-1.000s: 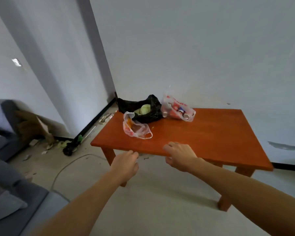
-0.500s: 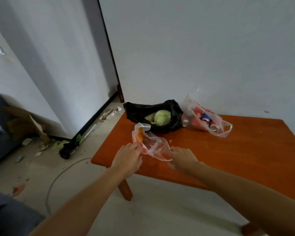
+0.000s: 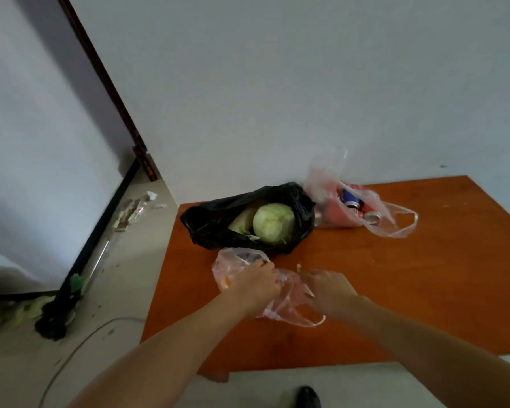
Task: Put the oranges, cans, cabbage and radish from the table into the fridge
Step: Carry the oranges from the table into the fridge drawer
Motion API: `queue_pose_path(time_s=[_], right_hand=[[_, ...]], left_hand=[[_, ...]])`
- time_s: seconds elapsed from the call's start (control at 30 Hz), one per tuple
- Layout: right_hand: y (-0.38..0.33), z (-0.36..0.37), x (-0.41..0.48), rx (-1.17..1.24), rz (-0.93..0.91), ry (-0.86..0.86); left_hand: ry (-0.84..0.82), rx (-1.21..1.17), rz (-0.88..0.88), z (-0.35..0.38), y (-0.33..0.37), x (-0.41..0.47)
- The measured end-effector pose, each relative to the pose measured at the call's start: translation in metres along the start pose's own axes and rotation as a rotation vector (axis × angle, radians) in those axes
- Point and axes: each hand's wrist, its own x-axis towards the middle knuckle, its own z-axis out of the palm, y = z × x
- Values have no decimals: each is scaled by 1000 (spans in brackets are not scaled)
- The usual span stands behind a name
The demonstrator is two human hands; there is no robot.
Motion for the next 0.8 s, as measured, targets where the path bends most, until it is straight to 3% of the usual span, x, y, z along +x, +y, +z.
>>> queue_pose_path(time_s=[0.13, 0.37, 0.53, 0.63, 0.8], right_hand=[[10, 17, 32, 36, 12, -44], [-8, 34, 82, 148, -43, -34], [-40, 47, 116, 111, -147, 95], [-57, 83, 139, 130, -67, -133], [-96, 97, 156, 61, 46, -54]], left_hand=[[-58, -58, 65, 36, -39, 40], [-108, 16, -14, 97, -112, 60], [-153, -52, -30, 132, -150, 66], [-147, -81, 17, 155, -164, 72], [-43, -110, 128, 180, -177, 78]])
